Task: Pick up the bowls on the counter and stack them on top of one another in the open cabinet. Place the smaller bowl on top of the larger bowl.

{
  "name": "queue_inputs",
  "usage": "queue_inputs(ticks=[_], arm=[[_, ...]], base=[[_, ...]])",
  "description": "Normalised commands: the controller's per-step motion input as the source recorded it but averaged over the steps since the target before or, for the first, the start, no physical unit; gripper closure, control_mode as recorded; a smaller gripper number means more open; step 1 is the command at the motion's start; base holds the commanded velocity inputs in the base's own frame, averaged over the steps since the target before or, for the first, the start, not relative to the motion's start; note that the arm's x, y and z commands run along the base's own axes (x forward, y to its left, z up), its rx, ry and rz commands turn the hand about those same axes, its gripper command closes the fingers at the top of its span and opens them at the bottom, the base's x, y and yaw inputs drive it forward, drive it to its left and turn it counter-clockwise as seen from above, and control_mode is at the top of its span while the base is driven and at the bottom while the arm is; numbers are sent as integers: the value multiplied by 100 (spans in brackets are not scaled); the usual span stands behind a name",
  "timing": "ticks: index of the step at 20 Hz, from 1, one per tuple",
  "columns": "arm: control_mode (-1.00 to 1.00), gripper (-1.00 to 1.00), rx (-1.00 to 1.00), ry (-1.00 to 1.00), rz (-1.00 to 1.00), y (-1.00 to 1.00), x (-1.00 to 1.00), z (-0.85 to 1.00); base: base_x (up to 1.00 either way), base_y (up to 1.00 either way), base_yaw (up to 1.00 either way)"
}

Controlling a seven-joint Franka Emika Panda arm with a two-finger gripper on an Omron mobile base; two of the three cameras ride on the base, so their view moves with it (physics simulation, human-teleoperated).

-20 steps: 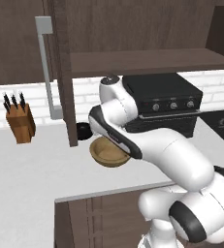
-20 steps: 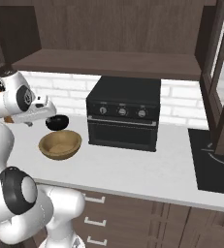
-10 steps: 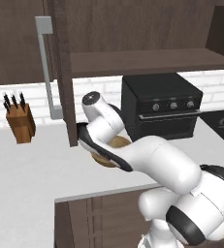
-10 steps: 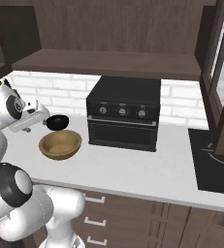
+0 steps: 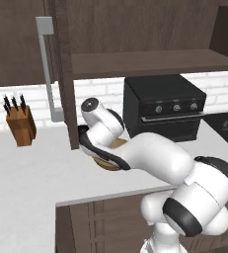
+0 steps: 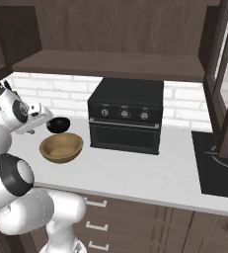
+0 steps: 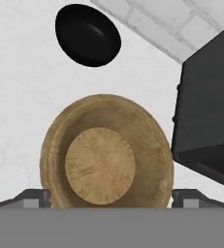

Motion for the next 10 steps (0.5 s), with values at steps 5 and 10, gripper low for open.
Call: queue_inputs(ticks=[5,10], arm=[[-100,-100,-14,6,0,54,45,-16],[-100,-100,-4,1,0,29,50,-12]], base=[[0,0,0],[0,0,0]])
